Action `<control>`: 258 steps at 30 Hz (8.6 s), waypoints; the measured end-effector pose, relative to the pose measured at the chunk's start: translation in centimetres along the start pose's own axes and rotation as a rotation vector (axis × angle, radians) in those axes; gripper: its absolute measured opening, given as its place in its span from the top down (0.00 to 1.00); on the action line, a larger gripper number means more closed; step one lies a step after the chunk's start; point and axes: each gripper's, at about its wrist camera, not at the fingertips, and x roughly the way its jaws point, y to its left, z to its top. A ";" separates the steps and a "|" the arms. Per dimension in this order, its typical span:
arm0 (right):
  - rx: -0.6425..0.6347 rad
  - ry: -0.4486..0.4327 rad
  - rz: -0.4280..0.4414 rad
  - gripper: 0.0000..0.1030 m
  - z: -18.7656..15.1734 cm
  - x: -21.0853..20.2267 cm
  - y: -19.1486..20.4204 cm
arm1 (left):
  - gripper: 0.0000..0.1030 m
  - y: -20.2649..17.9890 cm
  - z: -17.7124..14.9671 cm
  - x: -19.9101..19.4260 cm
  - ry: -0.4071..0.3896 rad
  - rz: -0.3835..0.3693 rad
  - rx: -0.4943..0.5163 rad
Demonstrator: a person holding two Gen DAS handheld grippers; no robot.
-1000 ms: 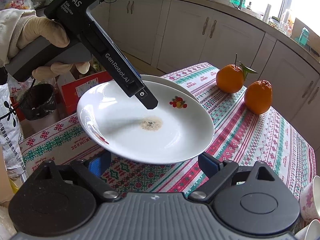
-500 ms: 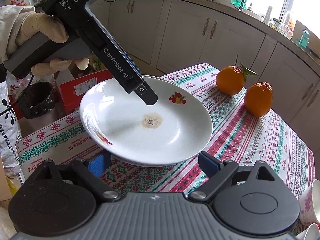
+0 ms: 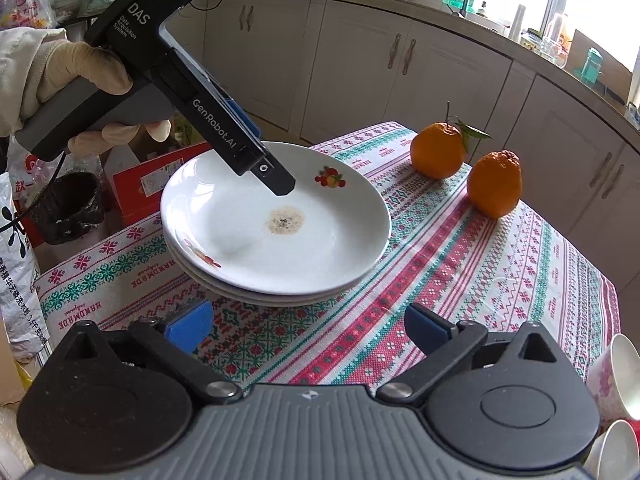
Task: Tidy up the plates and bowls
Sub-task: 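Open the left tool releasing the plate while the right tool moves to a white bowl, then grasp the rim of the white pink-flowered bowl with the right tool, then lift the bowl with the right tool and carry it across the table, then set the bowl down and open the right tool, then move the left tool to the set-down bowl and grasp its rim, then lift the bowl with the left tool and carry it over another white bowl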
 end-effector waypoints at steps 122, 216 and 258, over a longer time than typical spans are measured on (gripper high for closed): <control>0.462 0.007 0.077 0.26 -9.6 -6.1 -12.4 | 0.22 -24.3 -5.5 0.7 -0.174 -0.191 0.279; 0.392 -0.016 -0.340 0.00 -19.1 -11.4 -19.7 | 0.13 -32.9 6.8 7.8 -0.098 -0.271 0.310; 0.357 -0.040 -0.230 0.22 -19.0 -10.3 -21.7 | 0.45 -34.8 10.5 14.6 0.037 -0.330 0.311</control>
